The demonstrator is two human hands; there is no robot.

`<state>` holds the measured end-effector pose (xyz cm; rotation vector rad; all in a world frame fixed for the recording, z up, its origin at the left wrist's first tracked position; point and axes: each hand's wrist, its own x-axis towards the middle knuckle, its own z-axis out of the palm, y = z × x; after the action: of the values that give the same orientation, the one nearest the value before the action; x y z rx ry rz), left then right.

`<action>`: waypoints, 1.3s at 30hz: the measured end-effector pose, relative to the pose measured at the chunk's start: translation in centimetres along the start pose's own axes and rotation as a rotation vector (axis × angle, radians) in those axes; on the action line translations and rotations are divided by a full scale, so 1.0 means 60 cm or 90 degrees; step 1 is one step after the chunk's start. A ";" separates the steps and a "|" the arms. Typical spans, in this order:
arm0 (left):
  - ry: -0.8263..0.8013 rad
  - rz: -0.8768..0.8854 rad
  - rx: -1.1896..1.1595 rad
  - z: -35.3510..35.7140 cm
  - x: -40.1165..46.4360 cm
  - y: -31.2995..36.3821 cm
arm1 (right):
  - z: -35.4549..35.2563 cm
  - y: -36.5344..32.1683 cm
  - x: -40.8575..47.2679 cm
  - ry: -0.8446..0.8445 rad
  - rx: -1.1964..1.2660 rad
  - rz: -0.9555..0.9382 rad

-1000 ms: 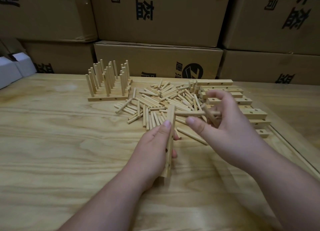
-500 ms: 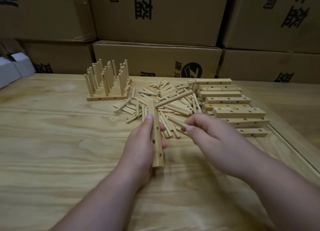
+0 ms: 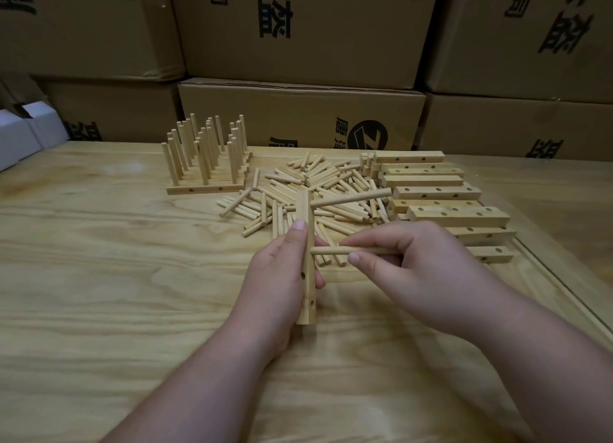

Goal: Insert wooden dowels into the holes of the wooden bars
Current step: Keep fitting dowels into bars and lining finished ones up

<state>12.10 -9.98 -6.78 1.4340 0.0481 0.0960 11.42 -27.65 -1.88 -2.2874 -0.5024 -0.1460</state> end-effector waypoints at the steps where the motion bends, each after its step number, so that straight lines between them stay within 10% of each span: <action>1: -0.009 0.004 0.008 0.000 -0.001 0.000 | 0.001 0.001 0.000 0.002 -0.003 0.004; 39: -0.015 0.047 0.118 -0.001 0.003 -0.015 | 0.030 -0.006 -0.004 0.066 -0.094 0.008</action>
<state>12.32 -10.01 -7.70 1.6222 -0.0164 0.1384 10.97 -26.19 -2.94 -2.4112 -0.4355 -0.3027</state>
